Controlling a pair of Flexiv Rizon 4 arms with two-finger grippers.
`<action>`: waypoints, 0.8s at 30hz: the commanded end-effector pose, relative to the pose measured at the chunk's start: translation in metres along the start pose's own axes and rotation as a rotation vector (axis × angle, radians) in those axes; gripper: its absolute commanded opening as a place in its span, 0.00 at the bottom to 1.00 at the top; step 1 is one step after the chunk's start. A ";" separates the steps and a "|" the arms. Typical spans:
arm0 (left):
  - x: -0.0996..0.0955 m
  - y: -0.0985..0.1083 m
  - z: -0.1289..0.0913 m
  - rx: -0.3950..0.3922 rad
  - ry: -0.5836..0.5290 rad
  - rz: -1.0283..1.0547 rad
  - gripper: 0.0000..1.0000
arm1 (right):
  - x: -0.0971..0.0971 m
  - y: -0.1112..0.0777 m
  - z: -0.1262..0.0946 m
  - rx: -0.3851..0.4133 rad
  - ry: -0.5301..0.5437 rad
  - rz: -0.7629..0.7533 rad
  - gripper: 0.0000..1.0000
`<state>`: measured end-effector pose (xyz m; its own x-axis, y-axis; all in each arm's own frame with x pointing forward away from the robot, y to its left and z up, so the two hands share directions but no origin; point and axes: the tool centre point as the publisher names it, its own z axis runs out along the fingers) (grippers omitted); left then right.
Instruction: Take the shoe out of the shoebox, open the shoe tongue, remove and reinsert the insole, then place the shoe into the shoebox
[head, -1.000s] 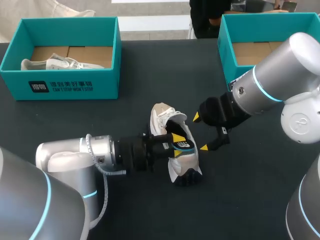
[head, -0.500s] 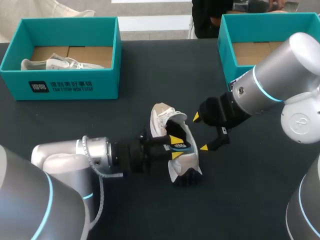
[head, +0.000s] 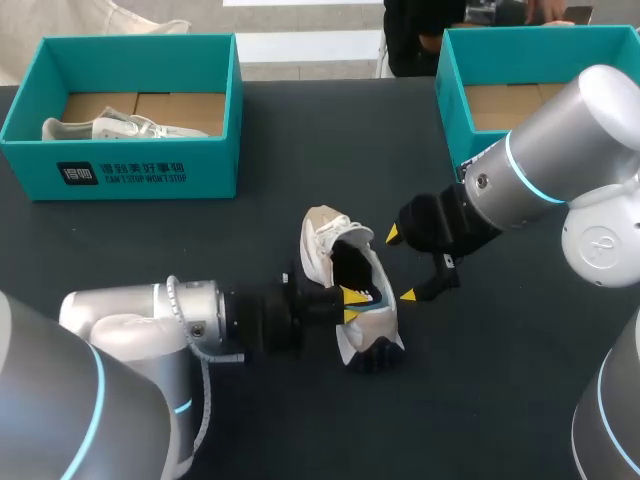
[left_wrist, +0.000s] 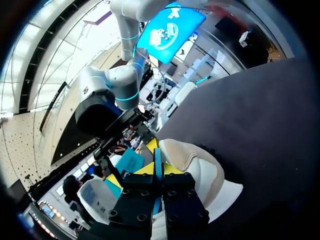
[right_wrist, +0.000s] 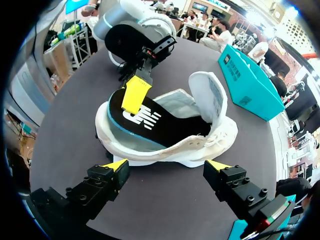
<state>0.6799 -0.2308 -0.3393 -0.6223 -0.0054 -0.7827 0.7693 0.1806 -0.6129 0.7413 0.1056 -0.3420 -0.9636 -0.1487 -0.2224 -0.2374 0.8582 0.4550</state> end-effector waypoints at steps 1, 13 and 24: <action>0.002 0.009 0.012 -0.014 0.030 0.013 0.00 | 0.000 0.001 0.002 0.001 -0.002 0.000 1.00; -0.001 0.028 0.007 -0.064 0.035 0.036 0.00 | 0.000 0.001 0.002 0.001 -0.002 0.000 1.00; -0.017 0.003 0.008 0.001 -0.028 0.061 0.15 | 0.000 0.001 0.002 0.001 -0.002 0.000 1.00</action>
<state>0.6970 -0.2390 -0.3293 -0.5717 -0.0177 -0.8203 0.8055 0.1779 -0.5653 0.7413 0.1056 -0.3420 -0.9636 -0.1486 -0.2224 -0.2374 0.8582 0.4550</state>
